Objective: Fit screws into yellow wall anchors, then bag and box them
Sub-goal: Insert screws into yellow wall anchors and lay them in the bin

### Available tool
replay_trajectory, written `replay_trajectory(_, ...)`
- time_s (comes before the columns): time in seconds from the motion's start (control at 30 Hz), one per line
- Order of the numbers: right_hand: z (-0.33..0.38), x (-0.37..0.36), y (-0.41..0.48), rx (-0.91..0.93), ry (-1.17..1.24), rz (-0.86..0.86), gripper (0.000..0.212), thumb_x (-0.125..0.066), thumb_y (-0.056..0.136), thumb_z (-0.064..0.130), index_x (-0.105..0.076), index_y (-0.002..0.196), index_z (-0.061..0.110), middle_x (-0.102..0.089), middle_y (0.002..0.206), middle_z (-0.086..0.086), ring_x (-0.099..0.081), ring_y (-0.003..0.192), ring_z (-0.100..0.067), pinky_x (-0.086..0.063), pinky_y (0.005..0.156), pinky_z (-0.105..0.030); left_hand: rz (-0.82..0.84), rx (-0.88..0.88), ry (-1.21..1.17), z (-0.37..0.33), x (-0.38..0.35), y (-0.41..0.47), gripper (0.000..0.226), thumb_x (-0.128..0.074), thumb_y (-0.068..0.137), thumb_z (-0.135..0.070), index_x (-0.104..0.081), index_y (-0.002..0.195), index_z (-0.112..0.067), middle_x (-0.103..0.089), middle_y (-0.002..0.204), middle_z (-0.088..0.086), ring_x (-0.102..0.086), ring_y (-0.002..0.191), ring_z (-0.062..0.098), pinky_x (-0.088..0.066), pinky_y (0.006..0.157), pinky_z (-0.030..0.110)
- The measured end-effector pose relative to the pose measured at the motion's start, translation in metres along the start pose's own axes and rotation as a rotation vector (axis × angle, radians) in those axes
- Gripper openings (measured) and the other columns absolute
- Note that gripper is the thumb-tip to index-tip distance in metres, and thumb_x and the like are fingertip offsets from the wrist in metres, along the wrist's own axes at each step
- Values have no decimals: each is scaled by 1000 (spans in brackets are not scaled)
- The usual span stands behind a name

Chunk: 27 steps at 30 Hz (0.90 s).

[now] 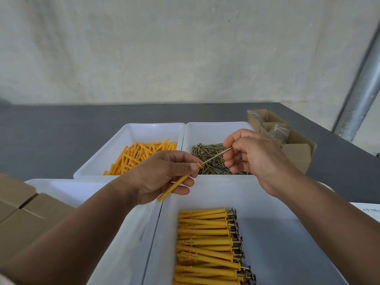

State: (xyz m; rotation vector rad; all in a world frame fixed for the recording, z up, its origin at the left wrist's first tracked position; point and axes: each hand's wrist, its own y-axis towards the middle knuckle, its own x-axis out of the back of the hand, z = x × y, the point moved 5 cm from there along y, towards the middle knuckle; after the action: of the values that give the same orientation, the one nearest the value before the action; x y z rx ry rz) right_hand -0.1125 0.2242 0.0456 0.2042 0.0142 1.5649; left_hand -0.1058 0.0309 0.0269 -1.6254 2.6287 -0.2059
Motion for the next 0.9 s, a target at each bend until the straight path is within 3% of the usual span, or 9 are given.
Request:
replay_trajectory(0.2,-1,-7,-3,-4,-42,71,40,-40,88,0,-70,71,19,-69,67,-7,-64,58,-18,-51,51,-26,-8,-3,46,-1,-3,0,21,-73,70,-27,-79,88,-21,-69,76,2,-64,62,10,-50,49,20)
replay_trajectory(0.43,0,-19,-9,-18,-183,203,38,-40,89,1,-72,85,20,-72,72,-4,-66,61,-14,-51,54,-23,-39,1,89,0,-2,0,13,-70,83,-18,-75,95,-16,-70,76,3,-65,63,11,-48,47,18)
replay_trajectory(0.67,6,-32,-20,87,-444,301,33,-39,98,11,-67,97,28,-71,81,2,-67,66,-10,-52,58,-23,-32,7,87,-1,-3,0,20,-70,86,-11,-68,105,-14,-71,78,3,-67,68,12,-49,49,19)
replay_trajectory(0.8,8,-37,-25,180,-676,367,28,-40,100,19,-64,103,33,-68,85,7,-68,72,-9,-57,67,-30,-16,2,93,-2,-5,0,22,-73,81,-12,-68,103,-15,-69,77,5,-68,70,14,-50,50,19)
replay_trajectory(0.9,11,-37,-27,282,-858,366,25,-49,97,24,-66,107,39,-63,75,13,-61,68,-1,-45,60,-17,1,7,157,-1,-6,-1,24,-74,82,-10,-67,105,-14,-68,74,2,-69,71,15,-51,53,19)
